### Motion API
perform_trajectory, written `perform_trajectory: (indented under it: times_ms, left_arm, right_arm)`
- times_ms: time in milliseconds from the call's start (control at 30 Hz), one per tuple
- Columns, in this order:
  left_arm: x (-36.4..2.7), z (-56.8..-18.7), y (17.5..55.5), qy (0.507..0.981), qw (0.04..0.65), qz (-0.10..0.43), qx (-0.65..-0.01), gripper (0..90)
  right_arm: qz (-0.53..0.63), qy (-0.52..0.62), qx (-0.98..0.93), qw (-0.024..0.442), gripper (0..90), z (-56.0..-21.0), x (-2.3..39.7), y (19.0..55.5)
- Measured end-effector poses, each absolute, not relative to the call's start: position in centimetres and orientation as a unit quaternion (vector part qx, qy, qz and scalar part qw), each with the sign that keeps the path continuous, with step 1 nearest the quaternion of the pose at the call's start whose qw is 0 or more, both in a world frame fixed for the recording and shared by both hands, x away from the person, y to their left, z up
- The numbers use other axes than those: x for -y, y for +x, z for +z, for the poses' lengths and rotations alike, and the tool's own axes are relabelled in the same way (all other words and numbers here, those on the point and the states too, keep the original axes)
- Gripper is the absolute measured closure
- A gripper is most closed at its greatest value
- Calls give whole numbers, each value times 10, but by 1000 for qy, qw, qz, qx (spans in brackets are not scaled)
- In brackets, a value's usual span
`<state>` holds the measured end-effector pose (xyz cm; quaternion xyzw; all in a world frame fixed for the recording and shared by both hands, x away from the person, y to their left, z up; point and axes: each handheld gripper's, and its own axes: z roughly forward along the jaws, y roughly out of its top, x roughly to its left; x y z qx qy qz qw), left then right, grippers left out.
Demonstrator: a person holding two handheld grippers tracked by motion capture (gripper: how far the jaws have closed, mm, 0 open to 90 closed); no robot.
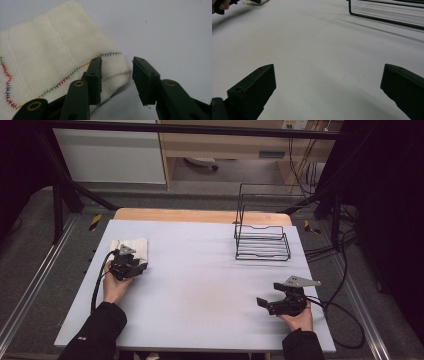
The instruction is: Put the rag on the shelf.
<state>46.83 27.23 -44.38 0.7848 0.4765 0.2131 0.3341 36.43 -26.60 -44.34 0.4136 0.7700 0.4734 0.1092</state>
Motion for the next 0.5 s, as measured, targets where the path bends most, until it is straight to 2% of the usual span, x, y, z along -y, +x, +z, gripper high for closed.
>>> perform_trajectory:
  times_ms: [267,500]
  left_arm:
    - [-264,-445,467,796,306,239,-465,642]
    - [-267,-444,469,791,306,233,-476,796]
  right_arm:
    - [477,414,-768,110,6,-443,266,364]
    - [476,415,-768,109,6,-443,266,365]
